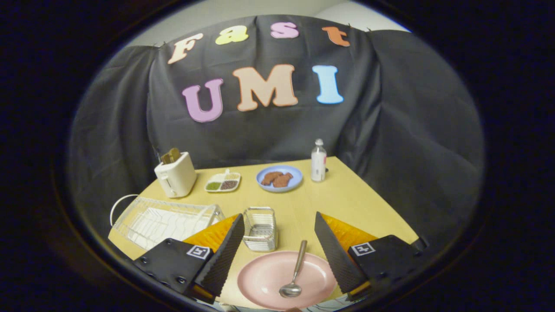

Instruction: Take the plate from the dish rack, then take the spoon from the basket and place it into the plate.

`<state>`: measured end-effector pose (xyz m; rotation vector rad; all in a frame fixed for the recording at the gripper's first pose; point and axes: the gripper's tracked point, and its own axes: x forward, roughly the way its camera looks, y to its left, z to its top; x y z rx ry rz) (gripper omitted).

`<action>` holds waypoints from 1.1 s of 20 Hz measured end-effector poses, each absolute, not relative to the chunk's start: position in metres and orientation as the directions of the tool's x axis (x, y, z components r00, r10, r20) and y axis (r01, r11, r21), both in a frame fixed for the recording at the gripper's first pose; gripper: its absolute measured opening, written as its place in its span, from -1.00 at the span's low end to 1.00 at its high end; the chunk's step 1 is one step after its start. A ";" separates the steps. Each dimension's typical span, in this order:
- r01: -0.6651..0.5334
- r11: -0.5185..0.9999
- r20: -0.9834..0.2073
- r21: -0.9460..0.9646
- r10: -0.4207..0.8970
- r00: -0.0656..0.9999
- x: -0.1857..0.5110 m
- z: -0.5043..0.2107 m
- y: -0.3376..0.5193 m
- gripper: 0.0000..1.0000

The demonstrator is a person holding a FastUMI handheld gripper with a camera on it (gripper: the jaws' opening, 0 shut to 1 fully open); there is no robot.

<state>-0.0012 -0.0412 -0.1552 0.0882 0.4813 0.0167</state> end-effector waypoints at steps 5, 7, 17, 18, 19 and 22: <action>-0.057 0.997 -0.324 0.050 0.070 0.944 0.002 -0.078 -0.007 1.00; -0.062 0.996 -0.288 0.068 0.079 0.954 -0.001 -0.058 0.006 1.00; -0.061 0.992 -0.218 0.110 0.084 0.972 -0.019 -0.019 0.026 1.00; -0.062 0.992 -0.215 0.108 0.084 0.973 -0.018 -0.017 0.026 1.00; -0.063 0.993 -0.209 0.099 0.083 0.974 -0.018 -0.015 0.026 1.00; -0.068 0.995 -0.204 0.079 0.083 0.975 -0.018 -0.010 0.027 1.00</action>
